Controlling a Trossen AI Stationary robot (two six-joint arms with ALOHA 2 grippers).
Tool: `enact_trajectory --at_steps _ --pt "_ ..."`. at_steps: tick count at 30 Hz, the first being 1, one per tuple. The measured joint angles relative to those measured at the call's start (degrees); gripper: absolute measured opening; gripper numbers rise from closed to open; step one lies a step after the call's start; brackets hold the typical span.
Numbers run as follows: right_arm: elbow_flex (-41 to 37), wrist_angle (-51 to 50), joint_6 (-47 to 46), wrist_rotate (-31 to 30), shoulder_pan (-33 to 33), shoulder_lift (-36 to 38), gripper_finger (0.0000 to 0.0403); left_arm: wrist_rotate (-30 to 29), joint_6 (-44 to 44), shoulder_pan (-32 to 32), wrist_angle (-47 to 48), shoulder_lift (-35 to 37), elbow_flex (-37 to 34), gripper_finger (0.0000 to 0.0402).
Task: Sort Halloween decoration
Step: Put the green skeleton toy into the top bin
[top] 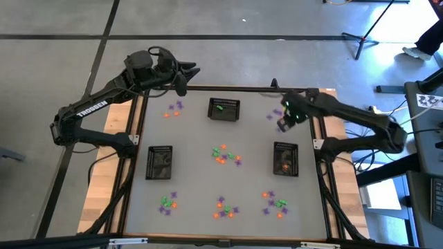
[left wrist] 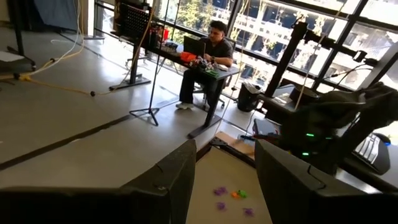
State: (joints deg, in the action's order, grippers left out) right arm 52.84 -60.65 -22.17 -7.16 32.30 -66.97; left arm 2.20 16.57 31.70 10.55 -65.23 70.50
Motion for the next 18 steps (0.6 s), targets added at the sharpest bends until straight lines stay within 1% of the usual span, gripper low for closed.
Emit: enact_trajectory --at_steps 3,7,11,16,18 --pt "0.0 2.41 2.51 2.44 5.71 -4.93 0.015 0.53 1.3 0.0 0.04 0.0 0.0 0.0157" --pt "-0.17 1.74 6.58 3.69 9.27 -11.72 0.0151 3.13 1.32 0.0 0.76 0.0 0.0 0.0157" --pt "-2.72 4.64 7.67 3.81 10.8 -16.22 0.0151 4.94 1.32 -0.02 2.11 0.0 0.02 0.0157" --pt "-7.47 12.46 6.75 6.71 11.75 -19.27 0.0151 4.37 1.3 -0.02 4.23 0.0 0.02 0.0157" --pt "-9.23 14.47 5.79 6.86 11.62 -20.29 0.0152 3.93 1.3 0.0 4.13 0.0 0.02 0.0157"
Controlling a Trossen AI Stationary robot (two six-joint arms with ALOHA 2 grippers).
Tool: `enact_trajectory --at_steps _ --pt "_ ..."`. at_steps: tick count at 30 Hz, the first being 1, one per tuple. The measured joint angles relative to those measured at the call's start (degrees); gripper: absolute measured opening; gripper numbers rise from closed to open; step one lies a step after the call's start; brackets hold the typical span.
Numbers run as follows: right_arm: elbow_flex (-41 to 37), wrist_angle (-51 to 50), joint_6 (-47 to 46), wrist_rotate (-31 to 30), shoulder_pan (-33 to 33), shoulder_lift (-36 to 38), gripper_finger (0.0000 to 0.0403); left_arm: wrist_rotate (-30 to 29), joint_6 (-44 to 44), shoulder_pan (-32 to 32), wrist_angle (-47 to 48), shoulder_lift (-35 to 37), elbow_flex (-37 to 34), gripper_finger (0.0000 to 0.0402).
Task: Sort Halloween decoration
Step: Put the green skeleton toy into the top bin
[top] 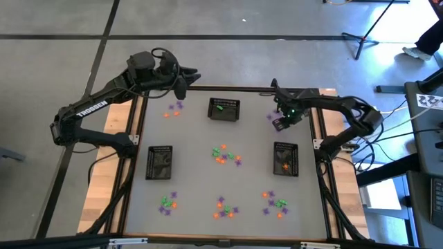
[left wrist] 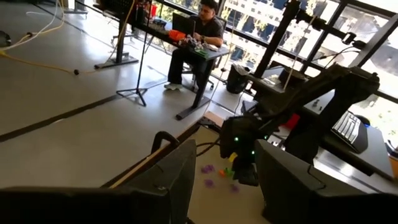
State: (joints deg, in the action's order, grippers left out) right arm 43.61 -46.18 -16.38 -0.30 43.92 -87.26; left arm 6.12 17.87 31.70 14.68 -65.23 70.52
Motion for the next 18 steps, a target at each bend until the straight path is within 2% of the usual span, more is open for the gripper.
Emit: enact_trajectory --at_steps 9,18 --pt "-2.68 3.56 -2.69 -1.17 -0.02 -1.18 0.0147 -1.07 -0.38 0.0 -0.07 0.0 0.0 0.0157" --pt "-2.75 5.63 -2.77 -2.05 -0.07 -1.23 0.0082 -1.07 -0.4 0.0 -0.07 0.0 0.0 0.0157"
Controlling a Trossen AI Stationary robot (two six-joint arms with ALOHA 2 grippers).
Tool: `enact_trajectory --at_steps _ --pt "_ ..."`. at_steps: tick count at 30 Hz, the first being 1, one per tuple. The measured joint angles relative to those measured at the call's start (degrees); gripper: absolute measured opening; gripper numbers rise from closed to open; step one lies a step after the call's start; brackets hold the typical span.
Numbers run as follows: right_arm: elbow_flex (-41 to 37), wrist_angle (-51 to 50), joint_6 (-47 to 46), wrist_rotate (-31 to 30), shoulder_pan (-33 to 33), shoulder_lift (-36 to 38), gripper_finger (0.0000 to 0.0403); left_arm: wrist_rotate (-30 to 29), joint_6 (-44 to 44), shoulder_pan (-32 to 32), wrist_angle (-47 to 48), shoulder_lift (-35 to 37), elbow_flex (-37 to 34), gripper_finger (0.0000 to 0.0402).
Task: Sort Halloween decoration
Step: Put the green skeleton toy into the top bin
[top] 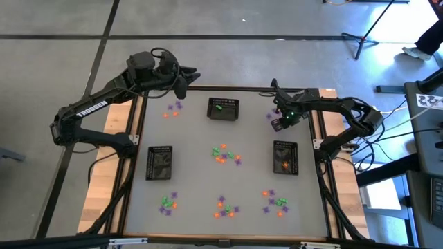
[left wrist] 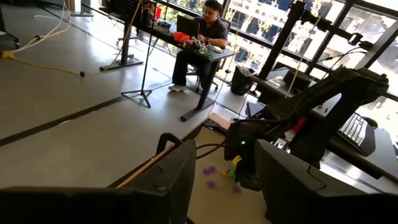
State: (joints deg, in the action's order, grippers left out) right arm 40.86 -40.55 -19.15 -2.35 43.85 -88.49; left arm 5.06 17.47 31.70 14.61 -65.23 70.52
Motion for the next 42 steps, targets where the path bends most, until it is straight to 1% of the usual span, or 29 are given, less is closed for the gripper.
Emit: enact_trajectory --at_steps 8,11,15,22,25,28,32,34,36,42 --pt "-0.02 0.6 1.08 -0.57 0.0 -0.04 0.0007 0.0 0.03 0.0 -0.02 0.0 0.0 0.0157" --pt "-0.1 0.47 1.52 -0.54 0.0 0.61 0.0007 -0.02 0.03 0.0 -0.03 0.0 0.0 0.0157" --pt "-0.3 -0.29 1.58 0.28 0.01 3.54 0.0002 -0.02 0.03 0.0 -0.04 0.0 0.0 0.0157" --pt "-0.37 -5.25 0.91 2.65 0.07 12.61 0.0001 -0.25 0.05 0.0 -0.04 0.0 0.0 0.0157" --pt "-0.29 -5.26 -0.45 4.55 0.05 16.46 0.0001 -1.44 0.06 0.0 -0.04 0.0 0.0 0.0157" --pt "-0.27 -5.42 -1.99 3.6 0.05 19.04 0.0001 -2.02 0.07 0.0 -0.06 0.0 0.0 0.0157" --pt "-0.26 -3.1 -3.05 2.36 0.07 19.17 0.0001 -2.62 0.07 0.0 -0.06 0.0 0.0 0.0157" --pt "-0.19 -0.93 -3.05 2.36 0.07 18.24 0.0008 -2.62 0.12 0.0 -0.06 0.0 0.0 0.0157" --pt "-0.17 0.33 -3.0 1.96 0.07 16.61 0.0027 -2.62 0.34 0.0 -0.06 -0.01 0.0 0.0157" --pt "-0.17 0.95 -3.23 -1.49 0.09 9.11 0.0123 -2.56 1.26 -0.16 -0.06 -0.02 0.0 0.0157"
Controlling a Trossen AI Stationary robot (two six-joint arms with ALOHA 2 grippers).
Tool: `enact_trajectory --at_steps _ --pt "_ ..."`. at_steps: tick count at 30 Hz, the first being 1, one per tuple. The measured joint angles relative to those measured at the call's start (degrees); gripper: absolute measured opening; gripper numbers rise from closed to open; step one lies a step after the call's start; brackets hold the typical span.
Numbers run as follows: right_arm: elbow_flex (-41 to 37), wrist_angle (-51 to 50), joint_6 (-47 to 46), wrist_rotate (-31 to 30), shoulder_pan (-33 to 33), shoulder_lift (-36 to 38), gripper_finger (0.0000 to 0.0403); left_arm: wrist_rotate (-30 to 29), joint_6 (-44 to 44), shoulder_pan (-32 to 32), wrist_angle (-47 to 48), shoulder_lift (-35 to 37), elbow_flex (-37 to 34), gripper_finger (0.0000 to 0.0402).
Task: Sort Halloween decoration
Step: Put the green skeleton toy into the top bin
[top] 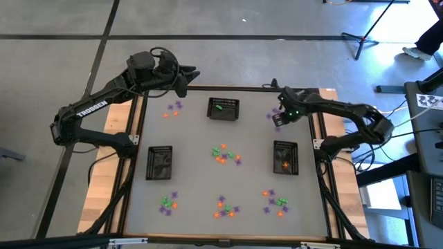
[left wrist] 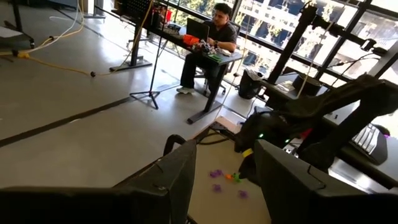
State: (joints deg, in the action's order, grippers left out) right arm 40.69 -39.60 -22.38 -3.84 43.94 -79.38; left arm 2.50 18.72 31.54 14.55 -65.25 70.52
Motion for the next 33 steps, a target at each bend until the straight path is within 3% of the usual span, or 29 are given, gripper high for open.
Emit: enact_trajectory --at_steps 5,9,12,20,29,33 --pt "0.02 3.18 -1.88 -0.05 -0.02 -6.32 0.0178 -0.02 0.46 -0.36 0.0 0.0 0.0 0.0157" --pt "0.35 3.62 -2.76 -0.05 -0.02 -9.54 0.0183 -0.04 0.46 -0.52 0.0 0.0 0.0 0.0157" --pt "0.4 3.35 -2.11 0.2 -0.04 -10.09 0.0156 0.2 0.46 -0.52 0.0 0.0 0.0 0.0157" --pt "0.06 2.58 -0.78 0.86 -0.07 -6.24 0.0019 0.15 0.37 -0.52 0.0 0.0 -0.02 0.0157" --pt "3.66 -6.99 -0.18 2.72 -0.04 1.35 0.0043 0.13 0.19 -0.5 0.0 0.0 -0.02 0.0157" --pt "7.24 -5.94 0.25 10.83 -0.04 5.09 0.0029 0.03 0.19 -0.5 0.0 0.0 -0.02 0.0157"
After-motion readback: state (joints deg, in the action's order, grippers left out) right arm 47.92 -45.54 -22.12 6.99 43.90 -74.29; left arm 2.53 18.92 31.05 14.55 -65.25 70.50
